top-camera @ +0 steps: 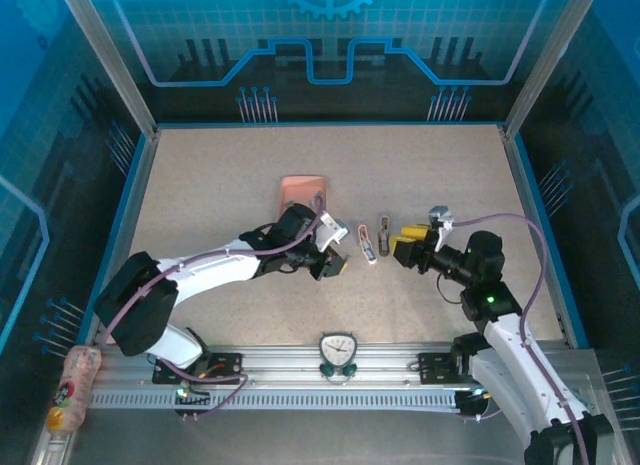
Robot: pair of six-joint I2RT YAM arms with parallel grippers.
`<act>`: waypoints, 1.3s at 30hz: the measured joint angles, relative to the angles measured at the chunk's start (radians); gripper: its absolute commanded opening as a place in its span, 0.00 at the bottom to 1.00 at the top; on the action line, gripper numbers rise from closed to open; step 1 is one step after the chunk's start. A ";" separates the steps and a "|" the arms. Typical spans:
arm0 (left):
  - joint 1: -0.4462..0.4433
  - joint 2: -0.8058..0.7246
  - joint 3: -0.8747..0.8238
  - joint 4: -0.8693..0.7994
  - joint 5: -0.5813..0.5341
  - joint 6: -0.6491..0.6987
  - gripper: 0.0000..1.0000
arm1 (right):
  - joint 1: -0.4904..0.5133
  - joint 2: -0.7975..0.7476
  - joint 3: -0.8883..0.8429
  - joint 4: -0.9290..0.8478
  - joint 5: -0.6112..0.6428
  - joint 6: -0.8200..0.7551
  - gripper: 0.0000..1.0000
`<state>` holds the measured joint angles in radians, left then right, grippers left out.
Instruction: Load the staples into the stapler
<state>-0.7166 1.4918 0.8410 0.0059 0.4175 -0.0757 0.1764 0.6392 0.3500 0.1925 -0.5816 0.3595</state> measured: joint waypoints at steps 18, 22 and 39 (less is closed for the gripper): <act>0.032 -0.106 -0.141 0.541 0.378 0.137 0.12 | 0.063 0.151 -0.028 0.270 -0.365 -0.200 0.54; 0.032 -0.123 -0.143 0.549 0.390 0.167 0.12 | 0.122 0.171 -0.001 0.262 -0.377 -0.255 0.54; 0.031 -0.133 -0.143 0.528 0.393 0.228 0.12 | 0.196 0.243 0.017 0.341 -0.331 -0.280 0.51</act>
<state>-0.6853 1.3586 0.6983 0.5339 0.8101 0.1520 0.3725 0.8818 0.3672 0.5335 -0.9127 0.0795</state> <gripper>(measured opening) 0.125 0.512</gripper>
